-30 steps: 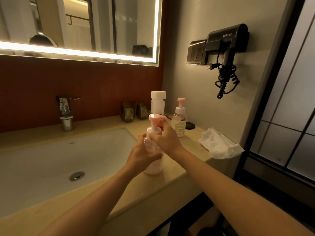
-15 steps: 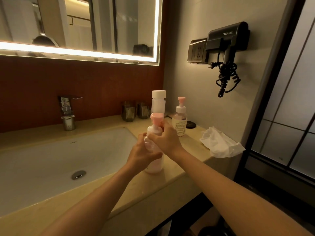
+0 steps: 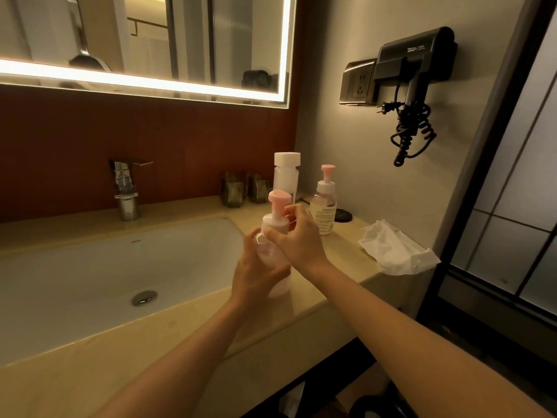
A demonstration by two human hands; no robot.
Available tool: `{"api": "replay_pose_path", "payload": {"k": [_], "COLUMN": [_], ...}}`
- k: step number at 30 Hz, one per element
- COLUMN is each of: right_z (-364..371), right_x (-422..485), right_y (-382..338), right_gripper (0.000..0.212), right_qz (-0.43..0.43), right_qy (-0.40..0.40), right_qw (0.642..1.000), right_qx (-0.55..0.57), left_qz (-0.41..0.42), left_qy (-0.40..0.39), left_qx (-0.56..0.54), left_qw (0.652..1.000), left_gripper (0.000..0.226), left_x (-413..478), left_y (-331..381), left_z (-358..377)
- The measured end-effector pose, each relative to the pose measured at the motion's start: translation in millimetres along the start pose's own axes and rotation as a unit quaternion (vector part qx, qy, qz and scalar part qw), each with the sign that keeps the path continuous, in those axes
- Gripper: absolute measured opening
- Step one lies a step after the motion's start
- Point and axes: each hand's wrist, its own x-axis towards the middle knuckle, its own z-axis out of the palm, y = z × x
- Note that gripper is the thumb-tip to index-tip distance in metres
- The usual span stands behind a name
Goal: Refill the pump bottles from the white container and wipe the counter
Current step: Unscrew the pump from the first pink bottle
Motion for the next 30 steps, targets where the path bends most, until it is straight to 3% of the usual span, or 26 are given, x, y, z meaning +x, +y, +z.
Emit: {"api": "replay_pose_path", "payload": {"k": [5,11,16,24,30], "right_z": [4,6,11,14,12], "right_x": [-1,0,-6,-3,-1], "right_y": [0,1,-2,-6,-3], "right_gripper": [0.044,0.056,0.045,0.064,0.053], "right_qz": [-0.009,-0.015,0.0,0.011,0.008], "right_qy": [-0.026,0.063,0.055,0.066,0.043], "right_qw": [0.999,0.995,0.998,0.993,0.998], "right_qx": [0.018,-0.081,-0.044,-0.094,-0.047], "left_qz": [0.009,0.003,0.0,0.009,0.002], "left_qy": [0.028,0.013,0.022,0.025,0.03], "left_qx": [-0.017,-0.029,-0.024,-0.011,0.012], "left_qw": [0.999,0.999,0.999,1.0,0.999], "left_gripper": [0.084,0.084,0.085,0.088,0.087], "left_x": [-5,-5,-8,-8,-7], "left_y": [-10,-8,-7,-8,-9], "left_z": [2,3,3,4,4]}}
